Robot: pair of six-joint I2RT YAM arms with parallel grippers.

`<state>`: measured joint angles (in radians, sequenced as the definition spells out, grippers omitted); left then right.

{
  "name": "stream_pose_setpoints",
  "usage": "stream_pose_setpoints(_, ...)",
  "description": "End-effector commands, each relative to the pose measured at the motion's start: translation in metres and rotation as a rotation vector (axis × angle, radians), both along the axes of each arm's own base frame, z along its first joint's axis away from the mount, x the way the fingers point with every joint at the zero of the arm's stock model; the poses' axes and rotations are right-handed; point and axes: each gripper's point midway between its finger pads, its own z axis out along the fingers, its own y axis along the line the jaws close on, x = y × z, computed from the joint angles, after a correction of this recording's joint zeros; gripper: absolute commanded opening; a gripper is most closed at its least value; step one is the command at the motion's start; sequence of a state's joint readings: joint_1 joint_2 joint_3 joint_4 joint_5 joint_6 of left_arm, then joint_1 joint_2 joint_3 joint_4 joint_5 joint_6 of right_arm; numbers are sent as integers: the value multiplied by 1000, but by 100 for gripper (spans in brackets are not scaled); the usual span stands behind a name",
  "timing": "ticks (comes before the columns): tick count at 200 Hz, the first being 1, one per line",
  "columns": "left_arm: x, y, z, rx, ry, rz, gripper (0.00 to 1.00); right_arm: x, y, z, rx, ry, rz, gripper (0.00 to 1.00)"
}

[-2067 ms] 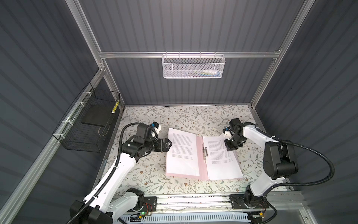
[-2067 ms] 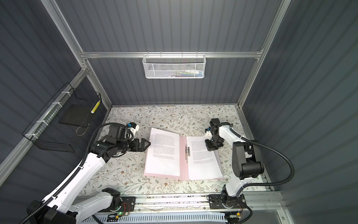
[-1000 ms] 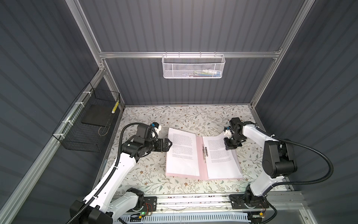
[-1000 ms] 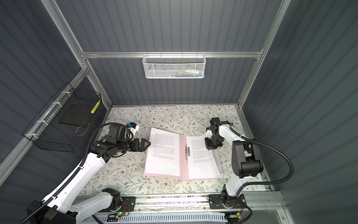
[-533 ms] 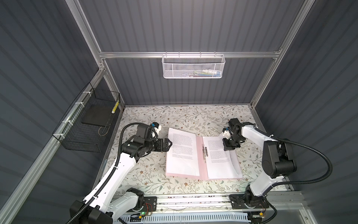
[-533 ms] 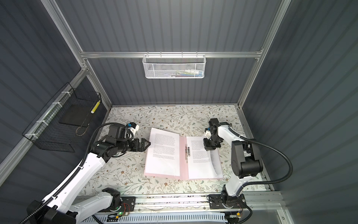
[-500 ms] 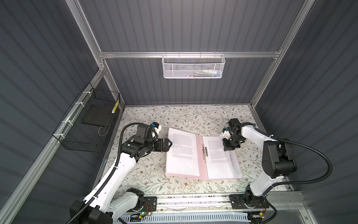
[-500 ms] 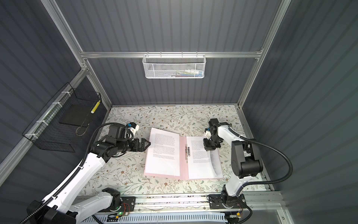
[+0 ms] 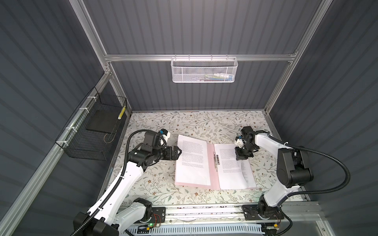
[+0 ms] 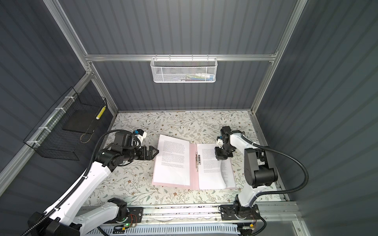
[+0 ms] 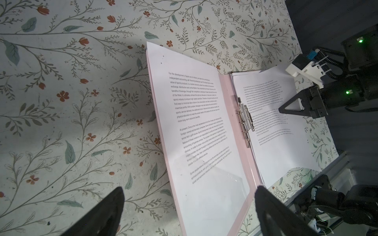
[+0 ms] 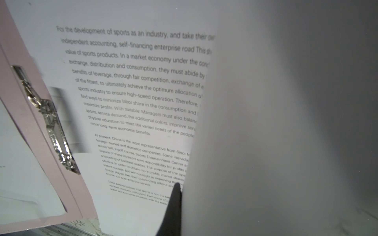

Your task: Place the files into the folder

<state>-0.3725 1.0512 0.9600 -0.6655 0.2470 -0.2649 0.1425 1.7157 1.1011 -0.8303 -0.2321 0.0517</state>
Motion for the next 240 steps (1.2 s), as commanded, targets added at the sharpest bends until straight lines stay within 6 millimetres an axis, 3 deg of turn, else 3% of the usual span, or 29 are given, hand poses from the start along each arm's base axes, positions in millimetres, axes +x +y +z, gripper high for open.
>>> stream_pose_setpoints(1, -5, -2, 0, -2, -2, -24, 100, 11, 0, 11, 10, -40, -16, 0)
stream_pose_setpoints(240, -4, -2, 0, 0, 0, -24, 100, -1, 3, 9, 65, -12, -50, 1)
